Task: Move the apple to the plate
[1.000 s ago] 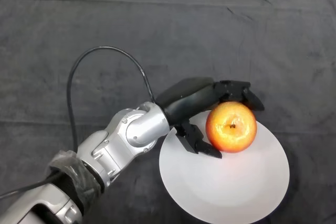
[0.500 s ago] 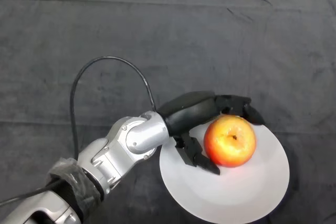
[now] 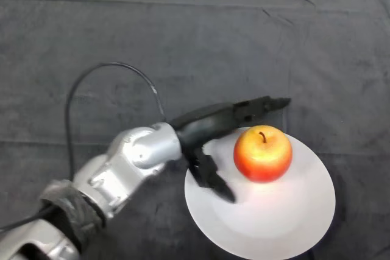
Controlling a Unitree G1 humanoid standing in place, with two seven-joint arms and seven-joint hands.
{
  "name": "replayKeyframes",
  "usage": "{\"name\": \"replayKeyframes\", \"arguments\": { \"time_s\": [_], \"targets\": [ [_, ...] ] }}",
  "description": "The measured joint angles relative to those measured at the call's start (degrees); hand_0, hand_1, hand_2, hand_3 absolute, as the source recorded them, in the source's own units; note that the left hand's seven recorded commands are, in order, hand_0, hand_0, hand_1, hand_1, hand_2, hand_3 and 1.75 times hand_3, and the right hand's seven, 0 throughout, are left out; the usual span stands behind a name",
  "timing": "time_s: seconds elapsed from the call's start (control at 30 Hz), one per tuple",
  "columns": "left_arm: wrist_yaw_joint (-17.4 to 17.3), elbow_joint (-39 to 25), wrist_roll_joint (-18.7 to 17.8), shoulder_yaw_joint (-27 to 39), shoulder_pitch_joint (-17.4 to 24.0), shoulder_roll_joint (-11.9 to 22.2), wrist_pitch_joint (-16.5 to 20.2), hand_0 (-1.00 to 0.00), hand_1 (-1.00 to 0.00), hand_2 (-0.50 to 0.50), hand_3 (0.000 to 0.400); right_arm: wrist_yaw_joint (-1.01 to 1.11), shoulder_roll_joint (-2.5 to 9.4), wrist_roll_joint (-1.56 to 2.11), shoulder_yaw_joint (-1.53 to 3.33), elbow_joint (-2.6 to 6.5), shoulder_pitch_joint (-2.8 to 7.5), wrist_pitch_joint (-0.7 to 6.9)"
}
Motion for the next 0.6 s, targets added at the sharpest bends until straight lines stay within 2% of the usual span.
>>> {"name": "replayKeyframes", "arguments": {
  "time_s": [0.17,0.33,0.43,0.6],
  "targets": [
    [-0.5,-2.0,-3.8,7.6,2.3,5.0,-1.4,0.0,0.0,0.0,0.0,0.0,0.0,-0.01,0.0,-0.02,0.01,0.09],
    [-0.4,-2.1,-6.8,15.1,4.2,8.6,-5.9,0.0,0.0,0.0,0.0,0.0,0.0,-0.01,0.0,-0.02,0.01,0.36],
    [-0.3,-1.2,-7.2,18.6,4.4,9.8,-8.4,0.0,0.0,0.0,0.0,0.0,0.01,-0.01,0.0,-0.02,0.01,0.37],
    [1.7,3.7,-7.6,23.2,4.4,10.6,-11.7,0.0,0.0,0.0,0.0,0.0,0.03,-0.01,0.0,-0.02,0.02,0.39]
  ]
}}
